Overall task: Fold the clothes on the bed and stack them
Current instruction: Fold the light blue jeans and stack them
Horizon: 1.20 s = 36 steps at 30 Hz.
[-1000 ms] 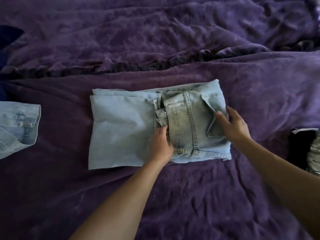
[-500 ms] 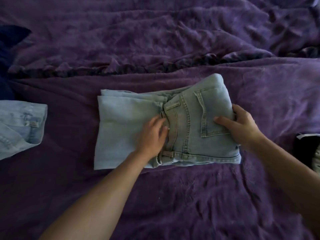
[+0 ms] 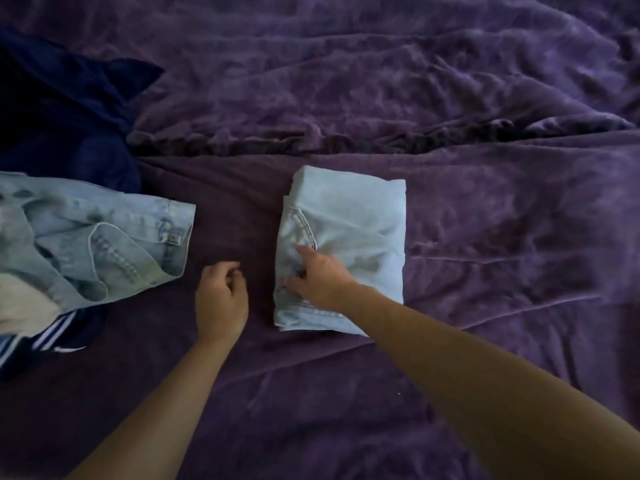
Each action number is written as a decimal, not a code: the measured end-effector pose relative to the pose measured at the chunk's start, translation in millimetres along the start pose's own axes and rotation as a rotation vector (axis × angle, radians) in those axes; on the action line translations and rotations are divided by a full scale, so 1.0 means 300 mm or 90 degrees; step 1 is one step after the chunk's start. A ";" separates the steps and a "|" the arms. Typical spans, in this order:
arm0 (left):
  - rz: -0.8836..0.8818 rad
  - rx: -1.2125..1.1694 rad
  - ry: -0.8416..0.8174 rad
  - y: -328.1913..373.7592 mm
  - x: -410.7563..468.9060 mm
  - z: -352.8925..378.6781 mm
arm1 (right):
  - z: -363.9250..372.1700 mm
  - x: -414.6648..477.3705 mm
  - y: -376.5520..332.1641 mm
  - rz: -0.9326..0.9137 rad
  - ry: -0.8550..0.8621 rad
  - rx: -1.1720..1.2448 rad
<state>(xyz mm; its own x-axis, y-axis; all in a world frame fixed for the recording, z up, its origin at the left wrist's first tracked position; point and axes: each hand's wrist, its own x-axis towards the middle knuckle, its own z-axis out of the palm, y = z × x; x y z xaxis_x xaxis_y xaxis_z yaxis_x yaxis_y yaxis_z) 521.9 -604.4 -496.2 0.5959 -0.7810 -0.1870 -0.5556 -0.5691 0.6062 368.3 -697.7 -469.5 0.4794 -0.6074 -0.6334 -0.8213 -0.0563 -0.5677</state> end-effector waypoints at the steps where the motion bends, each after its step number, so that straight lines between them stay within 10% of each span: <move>1: 0.006 -0.010 0.003 0.002 -0.001 -0.003 | 0.021 0.000 0.021 -0.014 0.024 0.027; 6: 0.270 0.122 -0.069 0.093 -0.026 0.083 | -0.043 -0.028 0.207 -0.099 0.453 -0.150; 16: 0.341 0.337 -0.268 -0.144 -0.173 0.281 | -0.100 0.336 0.276 0.036 0.219 -0.447; 27: 0.481 0.242 -0.109 0.118 0.175 0.213 | 0.034 0.042 0.269 0.040 0.292 -0.309; 36: 0.470 0.410 -0.207 0.014 0.383 0.401 | 0.326 -0.113 0.419 0.039 0.333 -0.325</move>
<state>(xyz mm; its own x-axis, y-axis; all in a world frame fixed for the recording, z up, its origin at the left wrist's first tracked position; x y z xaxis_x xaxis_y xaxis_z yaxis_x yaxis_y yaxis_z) 518.3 -727.5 -608.0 -0.1513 -0.9692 -0.1941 -0.9817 0.1245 0.1438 279.0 -606.6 -570.8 0.3227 -0.9130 -0.2495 -0.9448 -0.2948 -0.1432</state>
